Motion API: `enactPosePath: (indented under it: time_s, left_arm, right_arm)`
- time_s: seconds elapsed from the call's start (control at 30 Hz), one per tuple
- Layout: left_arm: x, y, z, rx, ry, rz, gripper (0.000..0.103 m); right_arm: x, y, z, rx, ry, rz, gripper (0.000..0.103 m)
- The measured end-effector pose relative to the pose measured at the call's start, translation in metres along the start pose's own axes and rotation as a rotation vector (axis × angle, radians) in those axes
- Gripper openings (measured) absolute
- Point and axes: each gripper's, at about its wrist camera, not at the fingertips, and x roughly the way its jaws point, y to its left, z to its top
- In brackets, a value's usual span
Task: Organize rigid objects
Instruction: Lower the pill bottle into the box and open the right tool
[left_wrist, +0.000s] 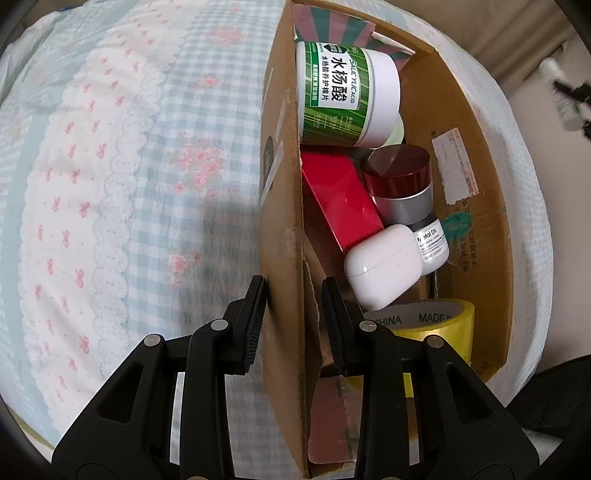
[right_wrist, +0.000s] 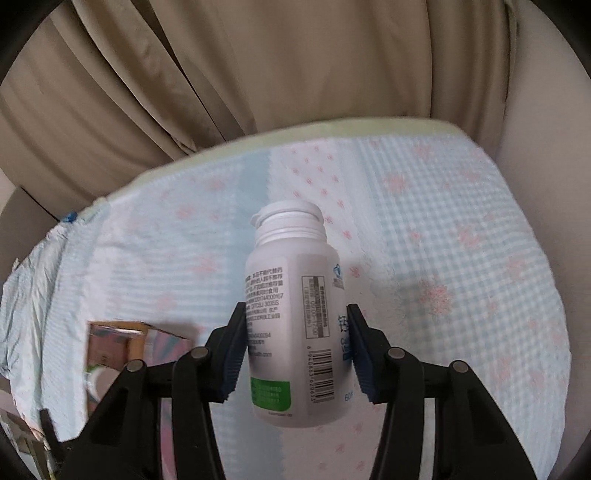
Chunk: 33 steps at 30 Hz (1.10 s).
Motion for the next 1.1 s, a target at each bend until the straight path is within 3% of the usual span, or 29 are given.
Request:
enactPosePath:
  time_s: [0.2, 0.37, 0.5, 0.7, 1.03, 1.1]
  left_arm:
    - [0.003, -0.003, 0.007, 0.007, 0.020, 0.015, 0.027]
    - [0.003, -0.004, 0.011, -0.003, 0.031, 0.005, 0.027]
    - [0.004, -0.002, 0.014, -0.002, 0.039, -0.004, 0.027]
    - [0.001, 0.004, 0.018, -0.002, 0.042, -0.021, 0.027]
    - [0.001, 0.007, 0.019, 0.025, 0.047, -0.029, 0.027]
    - [0.002, 0.006, 0.018, 0.021, 0.047, -0.029, 0.027]
  right_arm:
    - [-0.049, 0.074, -0.009, -0.014, -0.028, 0.042, 0.047]
    - [-0.054, 0.128, -0.029, -0.021, -0.002, 0.075, 0.047]
    - [-0.037, 0.165, -0.049, -0.008, 0.054, 0.116, 0.047]
    - [0.007, 0.202, -0.090, -0.018, 0.142, 0.104, 0.047]
    - [0.048, 0.209, -0.119, 0.046, 0.196, 0.074, 0.049]
    - [0.050, 0.212, -0.117, 0.037, 0.201, 0.064, 0.074]
